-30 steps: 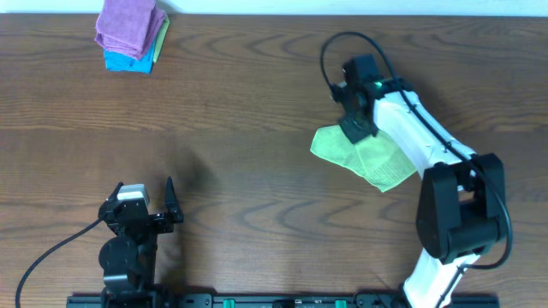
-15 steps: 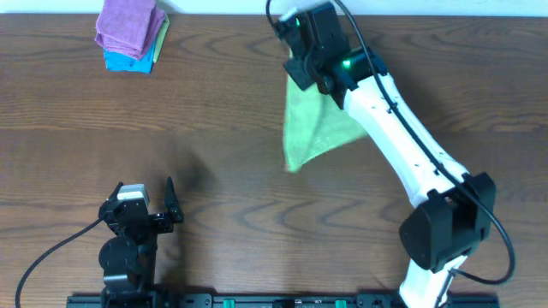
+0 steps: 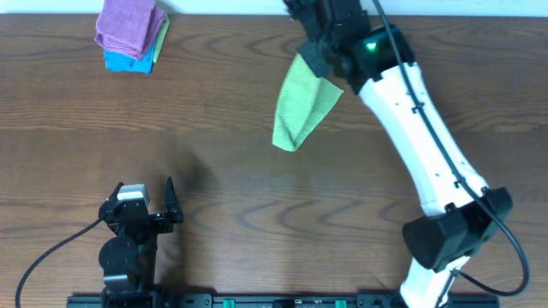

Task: Fold the cloth
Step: 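Lift the green cloth by its corner and drag it forward, then lay the green cloth flat on the table and release it, then move the right gripper to the cloth's right corner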

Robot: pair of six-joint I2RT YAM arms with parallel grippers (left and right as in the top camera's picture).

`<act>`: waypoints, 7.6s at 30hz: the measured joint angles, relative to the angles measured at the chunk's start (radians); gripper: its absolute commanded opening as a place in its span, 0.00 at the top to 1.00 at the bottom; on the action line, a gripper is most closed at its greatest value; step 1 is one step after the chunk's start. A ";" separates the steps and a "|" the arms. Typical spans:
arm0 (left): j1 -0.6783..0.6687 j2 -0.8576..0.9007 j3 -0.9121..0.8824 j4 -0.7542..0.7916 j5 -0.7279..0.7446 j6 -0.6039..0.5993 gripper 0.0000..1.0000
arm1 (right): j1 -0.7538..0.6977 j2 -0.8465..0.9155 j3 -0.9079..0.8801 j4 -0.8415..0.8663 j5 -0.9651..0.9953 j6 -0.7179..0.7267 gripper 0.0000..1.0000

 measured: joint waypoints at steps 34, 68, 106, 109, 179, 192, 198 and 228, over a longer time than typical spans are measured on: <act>0.000 0.000 0.000 0.000 0.000 0.000 0.05 | -0.203 -0.002 0.001 -0.648 -0.068 0.189 0.99; 0.000 0.000 0.000 0.001 0.000 0.000 0.05 | -0.052 -0.506 -0.673 -0.438 -0.466 0.118 0.14; 0.000 0.000 0.000 0.001 0.000 0.000 0.05 | -0.179 -0.077 -0.829 0.177 -0.288 0.121 0.99; 0.000 0.000 0.000 0.001 0.000 0.000 0.05 | -0.177 -0.044 -0.829 0.226 -0.278 0.123 0.99; 0.000 0.000 0.000 0.001 0.000 0.000 0.05 | -0.327 0.126 -0.088 -0.302 -0.584 -0.051 0.39; 0.000 0.000 0.000 0.001 0.000 0.000 0.05 | -0.485 0.086 -0.202 -0.351 -0.777 -0.189 0.27; 0.000 0.000 0.000 0.001 0.000 0.000 0.05 | -0.604 -0.051 -0.517 -0.165 -0.811 -0.180 0.28; 0.000 0.000 0.000 0.001 0.000 0.000 0.05 | -0.537 -0.116 -0.949 0.170 -0.685 0.040 0.15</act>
